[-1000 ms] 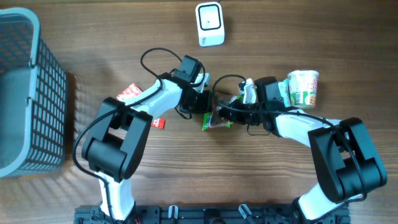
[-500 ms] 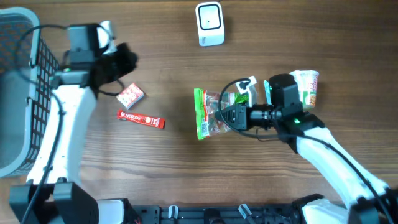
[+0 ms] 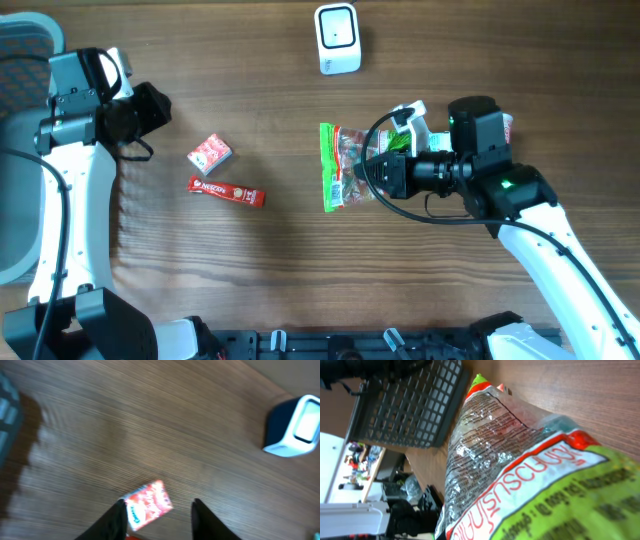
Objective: Scan the item barcode
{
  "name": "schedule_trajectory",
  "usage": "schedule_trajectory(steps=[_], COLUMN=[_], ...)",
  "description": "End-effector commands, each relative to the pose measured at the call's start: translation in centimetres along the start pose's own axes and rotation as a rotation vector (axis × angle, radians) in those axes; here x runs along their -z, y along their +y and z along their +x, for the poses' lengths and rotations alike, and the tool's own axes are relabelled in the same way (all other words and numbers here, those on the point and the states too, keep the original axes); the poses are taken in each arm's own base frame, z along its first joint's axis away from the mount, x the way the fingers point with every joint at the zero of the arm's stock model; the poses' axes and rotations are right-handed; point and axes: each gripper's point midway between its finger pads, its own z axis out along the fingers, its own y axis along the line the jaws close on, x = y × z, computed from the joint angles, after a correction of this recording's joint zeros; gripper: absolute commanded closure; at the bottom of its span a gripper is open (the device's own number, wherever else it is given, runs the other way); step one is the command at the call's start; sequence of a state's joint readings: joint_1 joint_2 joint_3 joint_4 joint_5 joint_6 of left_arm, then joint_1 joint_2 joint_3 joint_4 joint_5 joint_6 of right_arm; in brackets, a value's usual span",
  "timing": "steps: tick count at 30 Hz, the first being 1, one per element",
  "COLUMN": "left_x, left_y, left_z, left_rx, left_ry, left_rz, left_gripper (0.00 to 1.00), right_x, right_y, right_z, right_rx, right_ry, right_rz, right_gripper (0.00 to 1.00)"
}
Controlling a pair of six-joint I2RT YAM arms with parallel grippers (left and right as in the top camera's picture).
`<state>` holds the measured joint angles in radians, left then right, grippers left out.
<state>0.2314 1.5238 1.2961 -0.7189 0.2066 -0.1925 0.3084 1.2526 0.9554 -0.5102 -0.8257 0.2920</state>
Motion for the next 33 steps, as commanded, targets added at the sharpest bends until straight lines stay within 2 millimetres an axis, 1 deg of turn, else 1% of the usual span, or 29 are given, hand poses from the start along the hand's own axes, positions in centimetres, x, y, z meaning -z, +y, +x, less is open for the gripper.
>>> schedule_trajectory(steps=[1, 3, 5, 6, 13, 14, 15, 16, 20, 22, 24, 25, 26, 27, 28, 29, 31, 32, 33], left_x=[0.2, 0.2, 0.4, 0.4, 0.3, 0.3, 0.3, 0.3, 0.3, 0.3, 0.3, 0.3, 0.3, 0.3, 0.3, 0.3, 0.3, 0.3, 0.3], left_y=[1.6, 2.2, 2.9, 3.0, 2.9, 2.9, 2.9, 2.9, 2.9, 2.9, 2.9, 2.9, 2.9, 2.9, 2.9, 2.9, 2.9, 2.9, 2.9], left_z=[-0.3, -0.5, -0.7, -0.5, -0.4, -0.4, -0.4, -0.4, -0.4, -0.4, -0.4, -0.4, -0.4, -0.4, -0.4, -0.4, -0.4, -0.4, -0.4], left_rx=[-0.032, -0.032, -0.031, -0.024, -0.027, -0.027, -0.027, -0.027, -0.027, -0.027, -0.027, -0.027, -0.027, -0.027, -0.027, -0.027, -0.027, -0.027, -0.027], left_ry=[-0.022, -0.030, -0.042, -0.035, -0.031, -0.031, -0.031, -0.031, -0.031, -0.031, -0.031, -0.031, -0.031, -0.031, -0.031, -0.031, -0.031, -0.031, -0.031], left_rz=[-0.086, -0.119, -0.166, -0.169, -0.168, -0.168, -0.168, -0.168, -0.168, -0.168, -0.168, -0.168, -0.168, -0.168, -0.168, -0.168, -0.168, -0.168, -0.168], left_gripper=[0.44, 0.31, 0.21, 0.00, 0.00, 0.00, 0.00, 0.00, 0.00, 0.00, 0.00, 0.00, 0.00, 0.00, 0.00, 0.00, 0.00, 0.00, 0.00], right_x=[1.3, 1.3, 1.3, 1.3, 1.4, 1.7, 2.2, 2.9, 6.3, 8.0, 8.9, 9.0, 9.1, 9.2, 9.2, 8.8, 7.7, 6.9, 6.2], right_y=[1.8, 1.9, 1.8, 1.8, 1.6, 1.7, 2.3, 2.6, 3.4, 4.0, 4.2, 4.4, 4.3, 3.7, 3.3, 2.7, 1.3, -0.2, -1.4], right_z=[-1.4, -1.5, -1.3, -1.2, -1.7, -2.2, -3.0, -3.9, -6.4, -8.2, -9.7, -10.5, -11.5, -12.6, -13.3, -14.6, -16.2, -17.3, -17.9], right_rx=[0.098, 0.108, 0.107, 0.111, 0.135, 0.142, 0.171, 0.191, 0.297, 0.332, 0.357, 0.382, 0.400, 0.400, 0.402, 0.429, 0.472, 0.504, 0.533], right_ry=[-0.031, -0.032, -0.025, -0.020, -0.034, -0.038, -0.042, -0.042, -0.027, -0.033, -0.014, 0.006, 0.020, 0.025, 0.029, 0.043, 0.062, 0.068, 0.082], right_rz=[-0.014, -0.015, -0.012, -0.011, 0.010, 0.029, 0.040, 0.081, 0.270, 0.352, 0.403, 0.412, 0.435, 0.479, 0.503, 0.528, 0.563, 0.607, 0.652], right_gripper=[0.96, 0.96, 0.96, 0.96, 0.96, 0.96, 0.96, 0.96, 0.96, 0.96, 0.96, 0.96, 0.96, 0.96, 0.96, 0.96, 0.96, 0.96, 0.96])
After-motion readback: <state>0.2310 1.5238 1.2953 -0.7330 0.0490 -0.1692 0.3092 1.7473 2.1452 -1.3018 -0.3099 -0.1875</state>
